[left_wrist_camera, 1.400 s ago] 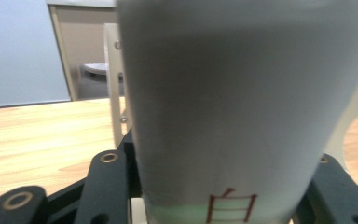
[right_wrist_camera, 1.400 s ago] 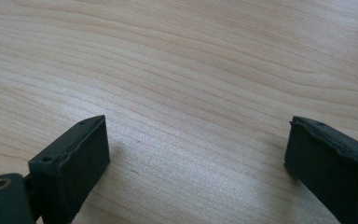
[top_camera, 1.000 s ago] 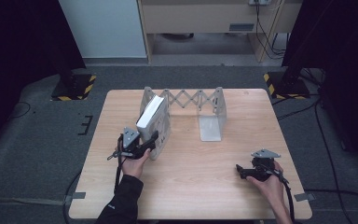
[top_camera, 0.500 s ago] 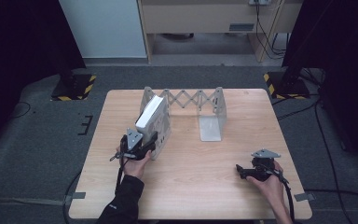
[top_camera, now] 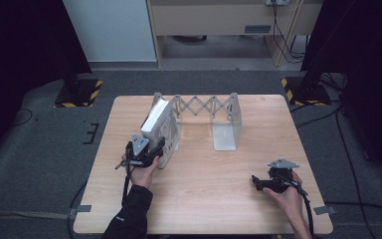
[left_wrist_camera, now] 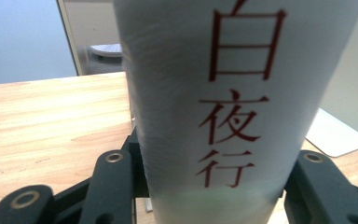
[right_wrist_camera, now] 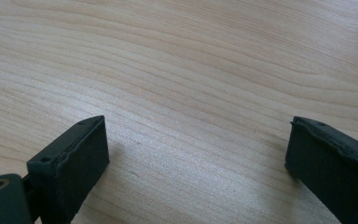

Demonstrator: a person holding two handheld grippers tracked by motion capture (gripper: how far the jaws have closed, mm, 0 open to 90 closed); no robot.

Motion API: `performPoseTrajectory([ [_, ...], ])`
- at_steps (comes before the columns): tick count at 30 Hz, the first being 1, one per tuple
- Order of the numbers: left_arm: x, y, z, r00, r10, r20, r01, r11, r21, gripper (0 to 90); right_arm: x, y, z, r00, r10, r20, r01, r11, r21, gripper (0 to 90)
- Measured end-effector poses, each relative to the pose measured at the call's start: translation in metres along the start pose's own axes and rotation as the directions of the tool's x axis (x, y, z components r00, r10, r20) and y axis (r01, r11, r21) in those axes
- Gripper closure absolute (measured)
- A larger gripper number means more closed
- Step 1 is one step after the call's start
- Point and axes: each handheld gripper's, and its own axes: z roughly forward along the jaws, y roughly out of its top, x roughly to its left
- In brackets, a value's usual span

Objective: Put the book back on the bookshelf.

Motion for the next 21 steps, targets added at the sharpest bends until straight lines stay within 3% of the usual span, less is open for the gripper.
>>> performPoseTrajectory([
  [7, -0.004, -0.001, 0.008, 0.9999, -0.012, 0.000, 0.012, 0.9998, -0.016, 50.6, 0.000, 0.000, 0.000, 1.0000, 0.000, 0.000, 0.000, 1.000, 0.000, 6.2],
  [11, -0.003, -0.002, 0.008, 0.9994, -0.020, 0.028, 0.021, 0.9996, -0.018, 48.7, 0.000, 0.000, 0.000, 1.0000, 0.000, 0.000, 0.000, 1.000, 0.000, 6.2],
  [16, -0.002, -0.005, 0.003, 0.9974, -0.041, 0.059, 0.042, 0.9990, -0.014, 44.7, 0.000, 0.000, 0.000, 1.0000, -0.002, 0.000, 0.002, 1.000, -0.001, 6.2],
  [21, 0.000, -0.010, -0.007, 0.9970, -0.025, 0.074, 0.024, 0.9995, 0.020, 42.6, 0.000, 0.000, 0.000, 1.0000, -0.002, 0.000, 0.002, 1.000, -0.001, 6.2],
])
